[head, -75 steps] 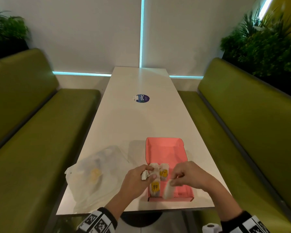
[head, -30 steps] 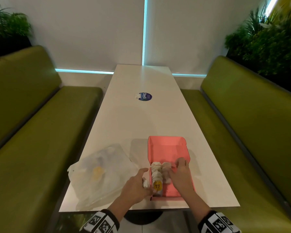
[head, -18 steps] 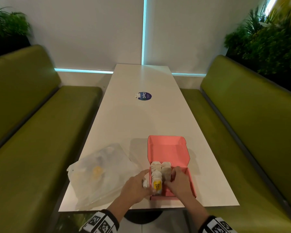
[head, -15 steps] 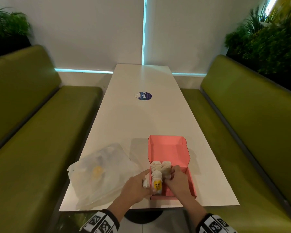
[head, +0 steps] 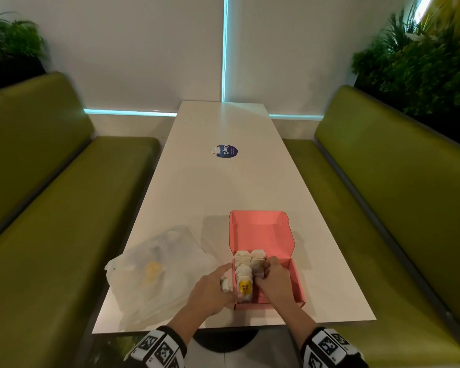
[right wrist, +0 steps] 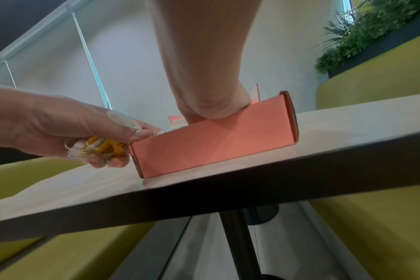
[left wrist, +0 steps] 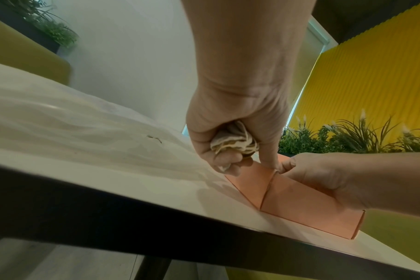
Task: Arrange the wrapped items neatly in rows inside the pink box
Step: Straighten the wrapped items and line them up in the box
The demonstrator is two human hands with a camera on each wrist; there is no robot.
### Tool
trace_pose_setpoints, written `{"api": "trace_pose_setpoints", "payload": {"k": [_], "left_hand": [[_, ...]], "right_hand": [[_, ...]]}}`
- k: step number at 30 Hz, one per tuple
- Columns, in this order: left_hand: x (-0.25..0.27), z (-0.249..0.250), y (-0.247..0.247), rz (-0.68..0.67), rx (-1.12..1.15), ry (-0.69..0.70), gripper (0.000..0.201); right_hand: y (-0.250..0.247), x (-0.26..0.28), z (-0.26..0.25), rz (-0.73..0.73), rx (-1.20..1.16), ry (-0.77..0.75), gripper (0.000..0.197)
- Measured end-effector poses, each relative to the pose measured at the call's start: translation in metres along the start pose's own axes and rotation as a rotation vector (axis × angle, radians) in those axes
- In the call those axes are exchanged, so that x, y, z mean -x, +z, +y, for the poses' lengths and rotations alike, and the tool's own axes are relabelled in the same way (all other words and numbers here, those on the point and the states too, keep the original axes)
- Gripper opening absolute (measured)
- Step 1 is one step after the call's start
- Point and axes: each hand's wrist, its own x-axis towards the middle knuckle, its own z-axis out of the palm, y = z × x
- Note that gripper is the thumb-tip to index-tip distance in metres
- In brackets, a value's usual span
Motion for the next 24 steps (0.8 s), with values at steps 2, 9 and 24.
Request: {"api": "trace_pose_setpoints", "payload": {"k": [2, 9, 24], "left_hand": [[-0.001, 0.000, -0.001, 0.005, -0.009, 0.005, 0.072], [0.001, 0.000, -0.013, 0.057, 0.129, 0.012, 0.082], [0.019, 0.028, -0.033, -0.198, 0.911, 0.323, 0.095]], "right_hand": [[0.001, 0.000, -0.001, 0.006, 0.001, -0.004, 0.024], [-0.012, 0.005, -0.005, 0.037, -0.092, 0.004, 0.026], [-0.080, 0.048, -0.080, -0.359, -0.339, -0.385, 0.020]]}}
